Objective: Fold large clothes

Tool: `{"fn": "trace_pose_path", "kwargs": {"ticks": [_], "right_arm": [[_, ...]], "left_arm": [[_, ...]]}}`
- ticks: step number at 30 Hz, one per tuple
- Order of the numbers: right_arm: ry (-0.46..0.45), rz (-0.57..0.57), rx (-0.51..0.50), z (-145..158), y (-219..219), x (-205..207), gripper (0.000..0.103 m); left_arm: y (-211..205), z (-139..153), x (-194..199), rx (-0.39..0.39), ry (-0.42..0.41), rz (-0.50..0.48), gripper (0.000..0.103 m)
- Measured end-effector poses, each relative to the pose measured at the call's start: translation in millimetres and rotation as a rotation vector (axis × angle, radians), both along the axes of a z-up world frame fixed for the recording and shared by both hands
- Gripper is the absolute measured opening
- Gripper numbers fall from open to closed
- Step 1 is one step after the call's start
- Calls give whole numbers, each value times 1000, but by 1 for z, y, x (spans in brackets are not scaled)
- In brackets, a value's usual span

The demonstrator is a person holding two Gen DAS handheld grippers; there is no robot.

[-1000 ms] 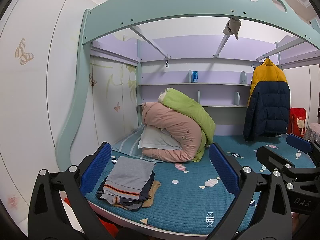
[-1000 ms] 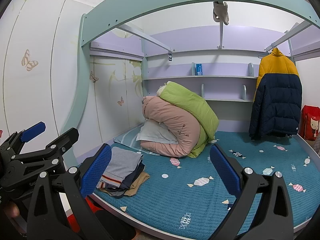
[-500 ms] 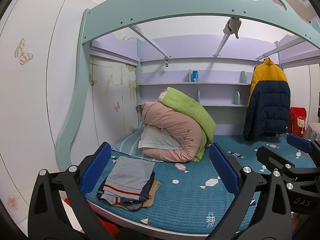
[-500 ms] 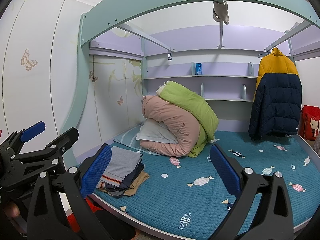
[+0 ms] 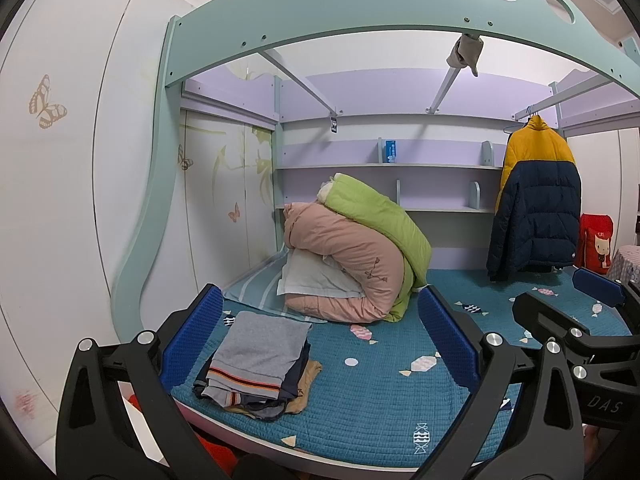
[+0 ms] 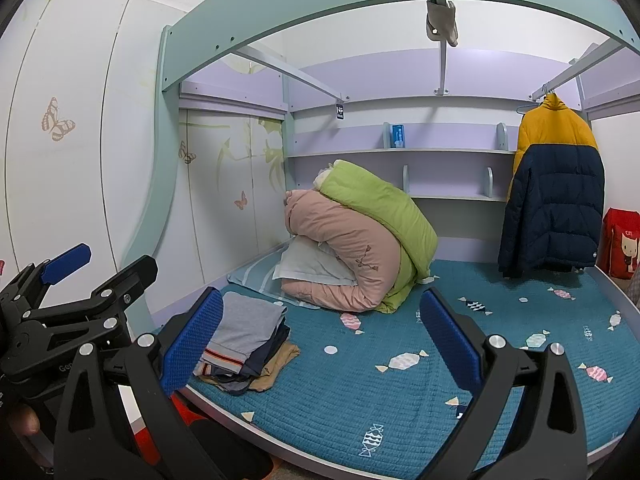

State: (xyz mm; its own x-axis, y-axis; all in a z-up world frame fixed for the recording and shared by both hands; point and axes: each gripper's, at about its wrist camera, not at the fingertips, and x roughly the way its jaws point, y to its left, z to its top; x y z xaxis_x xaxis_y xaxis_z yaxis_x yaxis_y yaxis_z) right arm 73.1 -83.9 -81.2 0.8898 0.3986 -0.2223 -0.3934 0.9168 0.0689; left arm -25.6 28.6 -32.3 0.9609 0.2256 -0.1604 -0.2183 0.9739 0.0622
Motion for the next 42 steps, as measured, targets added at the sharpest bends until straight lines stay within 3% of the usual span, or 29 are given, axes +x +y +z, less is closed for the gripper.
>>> {"fn": "trace_pose_path", "kwargs": {"ticks": [42], "right_arm": [[55, -1, 3, -18, 3, 20, 95]], "left_arm": [[9, -18, 19, 22, 39, 27, 98]]}}
